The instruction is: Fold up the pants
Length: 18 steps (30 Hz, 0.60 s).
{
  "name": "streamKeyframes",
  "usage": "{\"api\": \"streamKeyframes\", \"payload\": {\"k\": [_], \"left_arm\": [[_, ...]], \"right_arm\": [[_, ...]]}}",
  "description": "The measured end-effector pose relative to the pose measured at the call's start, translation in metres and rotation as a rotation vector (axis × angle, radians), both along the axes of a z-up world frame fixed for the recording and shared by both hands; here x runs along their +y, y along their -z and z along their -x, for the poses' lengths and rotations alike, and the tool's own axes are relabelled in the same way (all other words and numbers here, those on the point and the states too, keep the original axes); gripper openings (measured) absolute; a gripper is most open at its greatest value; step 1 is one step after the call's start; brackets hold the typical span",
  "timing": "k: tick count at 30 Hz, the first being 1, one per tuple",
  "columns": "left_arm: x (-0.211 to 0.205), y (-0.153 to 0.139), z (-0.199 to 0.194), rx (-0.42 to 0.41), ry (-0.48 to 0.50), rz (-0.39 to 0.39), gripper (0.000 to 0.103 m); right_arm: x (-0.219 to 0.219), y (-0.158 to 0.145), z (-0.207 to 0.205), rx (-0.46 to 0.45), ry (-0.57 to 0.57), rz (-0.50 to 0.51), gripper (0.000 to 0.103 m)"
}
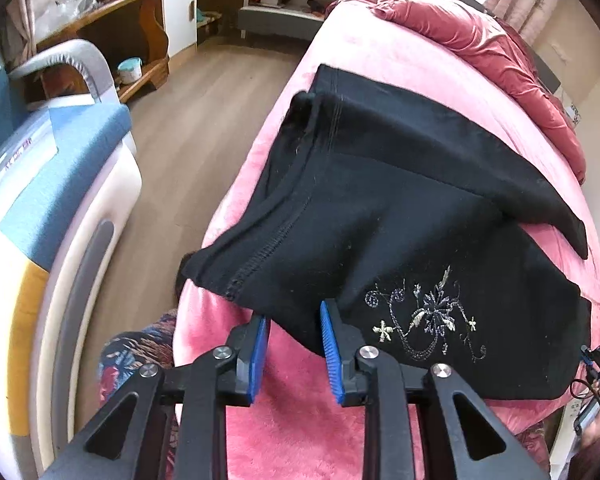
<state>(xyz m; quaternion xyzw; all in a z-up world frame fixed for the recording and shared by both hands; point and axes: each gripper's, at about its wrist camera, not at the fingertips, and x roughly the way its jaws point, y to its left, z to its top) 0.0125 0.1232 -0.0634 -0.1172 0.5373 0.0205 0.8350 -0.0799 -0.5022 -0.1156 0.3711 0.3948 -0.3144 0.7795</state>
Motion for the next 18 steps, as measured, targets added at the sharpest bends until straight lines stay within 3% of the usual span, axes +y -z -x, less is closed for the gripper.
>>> {"api": "streamKeyframes", "payload": {"k": [1,7,9,13,15,17,18], "left_arm": [[0.0,-0.003,0.0,-0.003,0.005,-0.003,0.026],[0.005,-0.013,0.004,-0.03,0.006,0.007,0.026],[0.006,-0.017,0.005,-0.037,0.009,0.009,0.026],[0.013,-0.028,0.01,-0.052,-0.004,0.004,0.026],[0.016,-0.033,0.012,-0.069,-0.017,-0.002,0.026],[0.019,-0.04,0.013,-0.089,-0.031,-0.004,0.026],[0.019,-0.042,0.012,-0.097,-0.037,-0.005,0.026]], "right_arm": [[0.0,-0.004,0.001,0.0,0.005,0.029,0.001],[-0.001,-0.023,0.026,0.078,0.022,0.151,0.0],[-0.009,-0.014,0.035,0.006,0.006,0.052,0.001],[-0.018,-0.013,0.046,0.027,0.091,0.062,0.002],[-0.026,-0.012,0.051,-0.046,0.098,0.019,0.003],[-0.037,-0.013,0.06,-0.088,0.157,-0.002,0.018],[-0.044,-0.012,0.059,-0.117,0.167,-0.02,0.047]]}}
